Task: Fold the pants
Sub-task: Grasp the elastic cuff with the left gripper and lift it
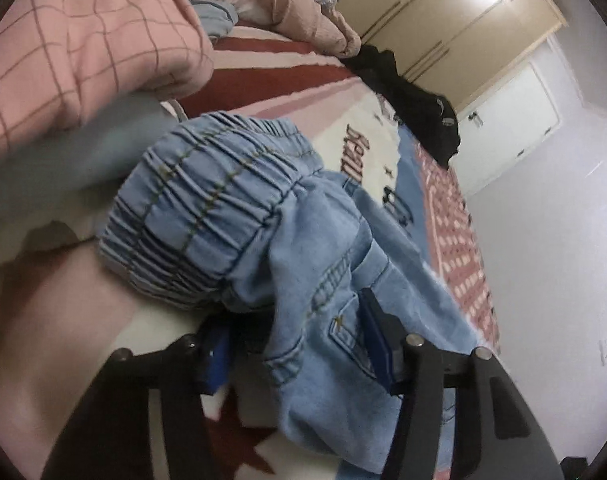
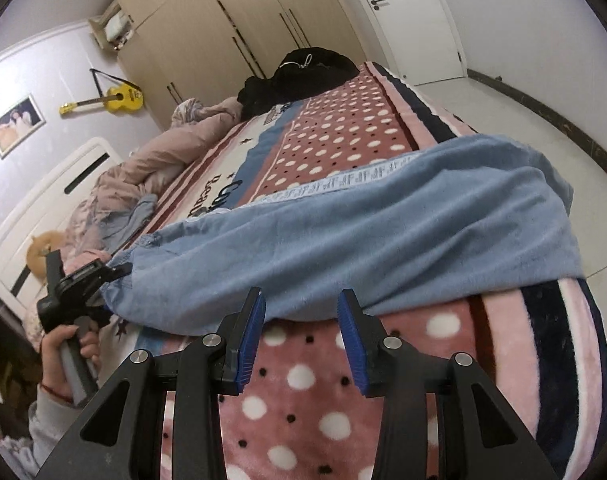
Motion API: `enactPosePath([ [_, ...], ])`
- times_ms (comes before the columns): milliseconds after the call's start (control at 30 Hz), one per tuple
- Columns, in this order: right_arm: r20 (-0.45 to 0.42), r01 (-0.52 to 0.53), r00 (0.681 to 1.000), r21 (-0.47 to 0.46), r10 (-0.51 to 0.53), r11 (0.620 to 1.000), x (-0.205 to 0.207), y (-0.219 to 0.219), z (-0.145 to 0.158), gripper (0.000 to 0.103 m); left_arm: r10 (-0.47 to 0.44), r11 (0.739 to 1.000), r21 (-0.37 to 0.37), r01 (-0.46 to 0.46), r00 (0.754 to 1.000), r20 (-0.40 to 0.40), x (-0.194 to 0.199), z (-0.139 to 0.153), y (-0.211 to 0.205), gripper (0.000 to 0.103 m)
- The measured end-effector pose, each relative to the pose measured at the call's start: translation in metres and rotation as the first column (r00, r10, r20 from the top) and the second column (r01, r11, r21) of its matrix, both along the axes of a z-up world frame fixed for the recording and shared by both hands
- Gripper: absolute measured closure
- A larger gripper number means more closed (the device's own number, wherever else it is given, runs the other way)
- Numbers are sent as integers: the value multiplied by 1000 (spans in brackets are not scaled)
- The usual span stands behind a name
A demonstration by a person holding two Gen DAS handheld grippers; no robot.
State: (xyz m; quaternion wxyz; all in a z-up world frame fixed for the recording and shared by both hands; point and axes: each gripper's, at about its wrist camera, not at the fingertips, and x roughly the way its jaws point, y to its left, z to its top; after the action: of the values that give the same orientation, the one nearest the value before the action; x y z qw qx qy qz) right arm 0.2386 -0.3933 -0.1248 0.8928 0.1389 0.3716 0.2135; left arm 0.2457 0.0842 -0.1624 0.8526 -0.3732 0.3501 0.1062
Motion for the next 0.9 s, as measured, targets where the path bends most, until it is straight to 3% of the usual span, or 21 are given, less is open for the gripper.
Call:
enactPosePath([
  [100, 5, 2, 1000, -6, -2, 1000, -4, -4, 0, 69, -41, 998, 37, 43, 997, -58, -3, 0, -4, 45],
  [167, 9, 2, 1000, -9, -2, 1000, -4, -4, 1, 69, -81, 995, 49, 84, 995, -64, -9, 0, -6, 25],
  [367, 15, -23, 1000, -2, 23, 1000, -1, 6, 1, 69, -111, 979, 161, 128, 988, -109, -15, 2, -14, 6],
  [600, 22, -22, 999, -43, 23, 999, 8, 17, 4, 69, -19, 994, 109, 29, 996, -90, 9, -6, 9, 6],
  [700, 19, -13, 1000, -56, 14, 998, 14, 19, 3, 58, 3, 993, 122, 5, 998, -68, 17, -2, 14, 31],
  [767, 15, -14, 1000, -56, 15, 998, 17, 21, 2, 58, -8, 995, 97, 12, 999, -44, 20, 2, 15, 51],
  [833, 10, -14, 1000, -59, 15, 998, 19, 24, 1, 58, -49, 994, 99, 50, 999, -13, 23, 11, 11, 64],
  [900, 7, -14, 1000, -60, 14, 998, 19, 26, 0, 58, -70, 988, 141, 66, 997, 26, 25, 25, 5, 70],
])
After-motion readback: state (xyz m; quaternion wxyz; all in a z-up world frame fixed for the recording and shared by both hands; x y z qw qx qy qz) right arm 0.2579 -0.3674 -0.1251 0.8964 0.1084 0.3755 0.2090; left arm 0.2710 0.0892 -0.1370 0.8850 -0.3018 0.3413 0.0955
